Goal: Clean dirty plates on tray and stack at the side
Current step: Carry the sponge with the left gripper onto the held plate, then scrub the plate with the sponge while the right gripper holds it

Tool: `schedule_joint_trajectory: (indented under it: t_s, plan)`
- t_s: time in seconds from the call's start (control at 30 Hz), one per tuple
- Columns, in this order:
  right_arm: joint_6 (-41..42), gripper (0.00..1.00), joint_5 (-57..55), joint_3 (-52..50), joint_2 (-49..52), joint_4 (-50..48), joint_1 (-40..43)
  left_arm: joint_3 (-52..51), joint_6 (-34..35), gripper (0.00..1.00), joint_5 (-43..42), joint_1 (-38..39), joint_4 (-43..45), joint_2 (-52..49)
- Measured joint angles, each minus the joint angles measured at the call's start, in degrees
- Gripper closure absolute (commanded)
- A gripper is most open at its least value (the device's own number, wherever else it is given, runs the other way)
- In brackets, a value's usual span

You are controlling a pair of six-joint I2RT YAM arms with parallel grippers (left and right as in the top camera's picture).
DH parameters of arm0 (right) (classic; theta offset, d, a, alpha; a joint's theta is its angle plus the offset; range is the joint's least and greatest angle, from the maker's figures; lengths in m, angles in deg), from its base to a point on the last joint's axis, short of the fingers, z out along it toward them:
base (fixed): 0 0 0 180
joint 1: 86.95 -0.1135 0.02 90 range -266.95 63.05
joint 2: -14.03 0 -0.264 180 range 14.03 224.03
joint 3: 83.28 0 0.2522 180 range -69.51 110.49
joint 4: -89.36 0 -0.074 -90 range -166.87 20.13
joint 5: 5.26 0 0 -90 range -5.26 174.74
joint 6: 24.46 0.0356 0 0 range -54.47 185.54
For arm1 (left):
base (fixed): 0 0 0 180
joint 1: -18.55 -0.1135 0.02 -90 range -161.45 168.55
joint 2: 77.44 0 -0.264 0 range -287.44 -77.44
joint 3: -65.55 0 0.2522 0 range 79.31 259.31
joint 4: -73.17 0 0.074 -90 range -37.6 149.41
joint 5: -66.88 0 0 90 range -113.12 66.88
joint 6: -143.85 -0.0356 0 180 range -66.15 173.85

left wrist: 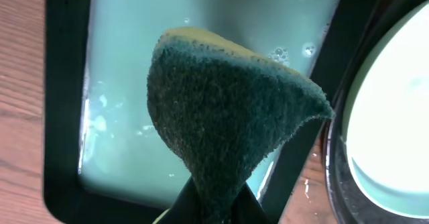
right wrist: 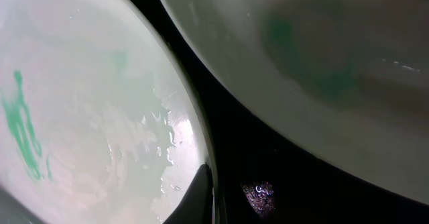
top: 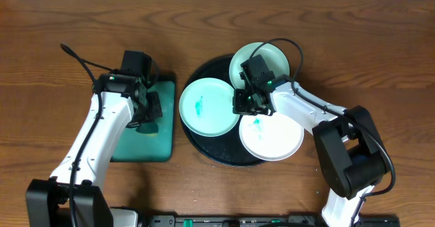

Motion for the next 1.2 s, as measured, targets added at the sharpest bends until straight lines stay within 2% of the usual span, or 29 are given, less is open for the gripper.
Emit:
schedule_joint_trajectory:
  t_s: [0.23,0.43,0.63,0.83,1.2]
  plan:
    - [0.00,0.99,0.02,0.00,0.00,0.00,0.00,0.00,1.44,0.93,-5.75,1.70,3.96,0.00]
    - [0.00,0.99,0.02,0.00,0.00,0.04,0.02,0.00,4.55,0.93,-7.65,8.61,8.68,-0.74]
    - [0.00,0.99,0.07,0.09,0.00,0.44,0.00,0.11,8.96,0.93,-8.50,14.49,15.52,-9.16]
    - [0.00,0.99,0.04,0.24,-0.04,1.03,0.00,0.76,12.44,0.93,-9.99,15.02,20.85,-17.81]
    - [0.02,0.99,-1.14,0.24,-0.42,1.86,0.04,2.34,13.27,0.93,-21.24,14.16,25.03,-22.05]
